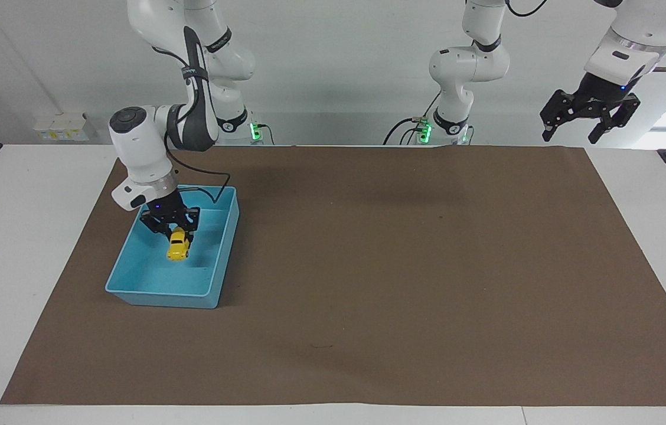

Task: Wind up and store yellow beetle car
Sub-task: 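Lower the car into the bin and open the right gripper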

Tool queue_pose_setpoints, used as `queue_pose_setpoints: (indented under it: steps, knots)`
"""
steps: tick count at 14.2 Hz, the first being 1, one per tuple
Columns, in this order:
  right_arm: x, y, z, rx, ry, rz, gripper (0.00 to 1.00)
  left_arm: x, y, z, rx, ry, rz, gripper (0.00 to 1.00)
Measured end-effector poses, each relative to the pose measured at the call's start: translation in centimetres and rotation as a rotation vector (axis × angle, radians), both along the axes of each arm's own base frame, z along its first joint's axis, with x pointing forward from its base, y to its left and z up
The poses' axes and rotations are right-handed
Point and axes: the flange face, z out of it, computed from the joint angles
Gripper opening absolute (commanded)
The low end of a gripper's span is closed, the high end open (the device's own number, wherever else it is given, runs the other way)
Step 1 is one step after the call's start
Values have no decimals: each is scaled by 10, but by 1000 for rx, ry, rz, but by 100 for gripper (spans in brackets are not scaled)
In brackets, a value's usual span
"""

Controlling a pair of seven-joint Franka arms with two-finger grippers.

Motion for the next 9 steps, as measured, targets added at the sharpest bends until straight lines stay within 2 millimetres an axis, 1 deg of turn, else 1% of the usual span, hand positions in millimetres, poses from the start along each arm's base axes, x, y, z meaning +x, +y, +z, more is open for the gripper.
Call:
queue_pose_setpoints:
  steps: [3,9]
  knots:
    - [-2,4,-5,1,10,8,0,0,0,0,0,0,0,100]
    - [-8,4,-31,5,28,7,0,0,0,0,0,0,0,100]
